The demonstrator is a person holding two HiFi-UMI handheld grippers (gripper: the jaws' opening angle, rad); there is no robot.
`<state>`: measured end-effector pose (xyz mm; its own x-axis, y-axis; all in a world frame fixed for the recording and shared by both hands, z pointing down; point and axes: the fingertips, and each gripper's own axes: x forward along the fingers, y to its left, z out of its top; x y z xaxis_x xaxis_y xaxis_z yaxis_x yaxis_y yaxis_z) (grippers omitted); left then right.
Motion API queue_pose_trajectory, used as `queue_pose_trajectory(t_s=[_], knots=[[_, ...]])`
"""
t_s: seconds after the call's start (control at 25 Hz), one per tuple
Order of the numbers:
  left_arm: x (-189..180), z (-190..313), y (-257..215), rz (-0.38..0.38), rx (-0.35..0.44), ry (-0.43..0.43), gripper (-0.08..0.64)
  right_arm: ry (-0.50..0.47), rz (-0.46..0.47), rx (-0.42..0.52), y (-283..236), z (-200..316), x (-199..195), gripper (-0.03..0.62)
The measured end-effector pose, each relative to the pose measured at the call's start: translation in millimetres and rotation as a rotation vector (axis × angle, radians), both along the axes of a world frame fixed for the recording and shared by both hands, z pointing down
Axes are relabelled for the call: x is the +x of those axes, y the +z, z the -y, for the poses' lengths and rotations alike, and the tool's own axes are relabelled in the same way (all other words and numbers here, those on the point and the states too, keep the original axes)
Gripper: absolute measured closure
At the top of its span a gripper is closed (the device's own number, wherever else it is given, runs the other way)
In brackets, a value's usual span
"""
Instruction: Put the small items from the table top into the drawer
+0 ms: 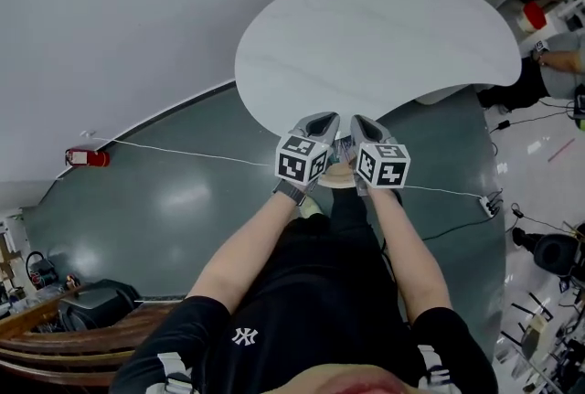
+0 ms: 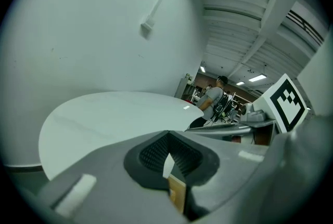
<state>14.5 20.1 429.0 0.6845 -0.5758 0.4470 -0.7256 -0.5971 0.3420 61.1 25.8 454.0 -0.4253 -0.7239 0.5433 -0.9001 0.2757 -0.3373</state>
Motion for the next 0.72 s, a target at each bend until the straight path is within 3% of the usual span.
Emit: queue_pose_trajectory(t_s=[0.4,0.72], knots=[[-13.8,34.3,-74.8,-0.060,0.086,-0.030,0.560,-0.061,-0.007,0.177,-98.9,47.4,-20.1,0.571],[-18.0,58.5,-128.6,-0.096,0.149,-0.044,0.560,-0.081,0.014,0.251,-151.0,70.7,-24.3,0.571]])
